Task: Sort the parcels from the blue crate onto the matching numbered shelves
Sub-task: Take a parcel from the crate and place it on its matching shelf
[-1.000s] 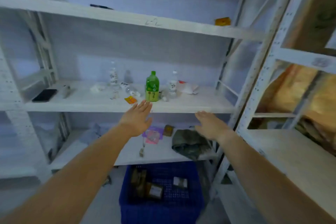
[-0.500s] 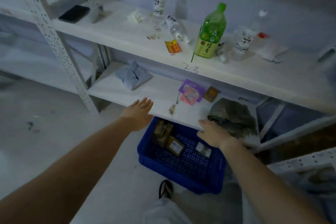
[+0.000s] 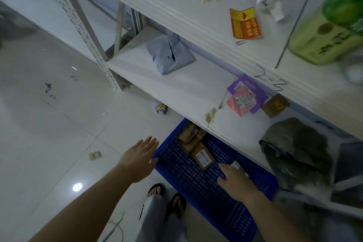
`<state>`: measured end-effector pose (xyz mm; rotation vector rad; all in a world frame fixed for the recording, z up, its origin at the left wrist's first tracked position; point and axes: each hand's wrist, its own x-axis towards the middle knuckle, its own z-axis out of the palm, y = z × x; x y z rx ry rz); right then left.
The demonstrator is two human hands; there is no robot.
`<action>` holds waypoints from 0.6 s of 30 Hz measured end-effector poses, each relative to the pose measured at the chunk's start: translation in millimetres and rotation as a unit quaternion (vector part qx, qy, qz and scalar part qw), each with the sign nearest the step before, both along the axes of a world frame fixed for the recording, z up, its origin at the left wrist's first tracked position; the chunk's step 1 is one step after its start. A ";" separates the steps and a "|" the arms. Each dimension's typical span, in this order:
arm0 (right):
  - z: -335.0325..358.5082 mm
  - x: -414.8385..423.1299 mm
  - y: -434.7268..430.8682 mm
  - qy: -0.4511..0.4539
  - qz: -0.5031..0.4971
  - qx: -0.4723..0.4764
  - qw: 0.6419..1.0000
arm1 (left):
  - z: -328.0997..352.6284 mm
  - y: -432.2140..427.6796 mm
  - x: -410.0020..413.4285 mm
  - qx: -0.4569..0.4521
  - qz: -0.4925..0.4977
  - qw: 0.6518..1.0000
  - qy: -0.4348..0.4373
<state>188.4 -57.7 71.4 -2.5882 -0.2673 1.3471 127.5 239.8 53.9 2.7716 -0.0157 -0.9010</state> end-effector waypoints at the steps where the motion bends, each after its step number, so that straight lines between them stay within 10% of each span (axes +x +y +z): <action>1: -19.5 10.4 6.2 0.012 -0.007 0.011 1.000 | -18.5 -1.7 9.7 -0.004 -0.005 1.000 0.002; 18: -390.3 92.6 106.0 -0.034 -0.280 0.090 0.955 | -362.4 -60.4 86.9 -0.114 0.106 0.983 0.102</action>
